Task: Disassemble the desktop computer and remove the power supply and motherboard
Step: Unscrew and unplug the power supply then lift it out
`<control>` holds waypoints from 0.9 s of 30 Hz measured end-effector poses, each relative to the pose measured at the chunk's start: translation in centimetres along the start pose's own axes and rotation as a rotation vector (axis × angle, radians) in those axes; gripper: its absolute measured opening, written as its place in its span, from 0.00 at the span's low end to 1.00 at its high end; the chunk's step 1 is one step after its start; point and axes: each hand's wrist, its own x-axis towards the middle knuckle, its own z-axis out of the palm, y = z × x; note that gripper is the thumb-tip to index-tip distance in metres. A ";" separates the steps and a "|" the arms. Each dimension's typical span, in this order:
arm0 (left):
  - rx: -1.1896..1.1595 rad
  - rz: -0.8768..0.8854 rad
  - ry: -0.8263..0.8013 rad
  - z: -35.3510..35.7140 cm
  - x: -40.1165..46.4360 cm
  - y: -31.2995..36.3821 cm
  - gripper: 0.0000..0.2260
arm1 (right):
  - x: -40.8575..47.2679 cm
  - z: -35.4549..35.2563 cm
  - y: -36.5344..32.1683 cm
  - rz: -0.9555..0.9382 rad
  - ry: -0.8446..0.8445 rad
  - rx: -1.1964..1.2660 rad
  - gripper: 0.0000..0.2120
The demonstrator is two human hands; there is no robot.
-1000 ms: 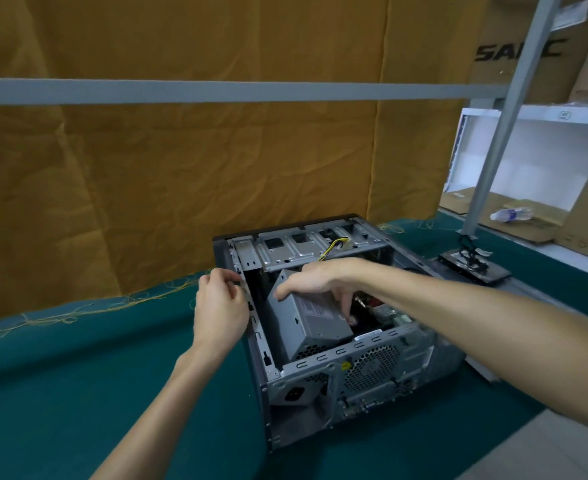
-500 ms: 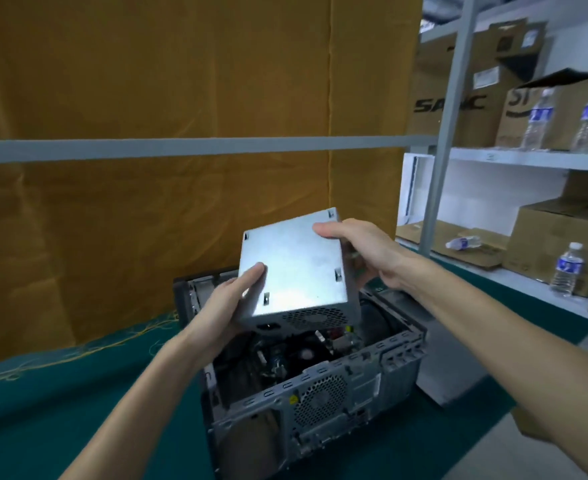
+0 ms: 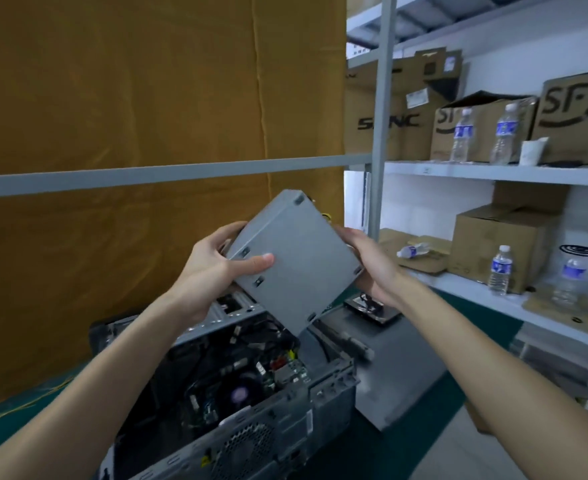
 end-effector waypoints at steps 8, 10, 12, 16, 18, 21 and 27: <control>0.516 0.187 -0.020 4.6 7.9 -2.3 0.44 | 8.4 -7.8 3.2 -0.428 0.372 -0.930 0.24; 0.592 0.218 -0.003 5.8 9.5 -3.6 0.44 | 10.5 -9.1 3.6 -0.399 0.317 -0.932 0.13; 0.629 0.244 0.028 6.6 10.9 -5.0 0.44 | 11.6 -10.2 4.6 -0.300 0.266 -0.883 0.16; 0.662 0.235 0.130 7.5 13.0 -7.9 0.44 | 9.9 -11.9 10.0 -0.183 0.458 -0.941 0.22; 0.670 0.211 0.164 8.0 13.8 -9.2 0.44 | 8.6 -12.3 13.5 -0.088 0.386 -1.031 0.15; 0.689 0.174 0.195 8.9 14.5 -11.0 0.45 | 7.2 -12.3 17.8 0.210 0.002 -1.145 0.22; 0.652 0.112 0.185 10.2 15.8 -13.8 0.46 | 5.9 -10.8 22.8 0.207 -0.074 -1.327 0.17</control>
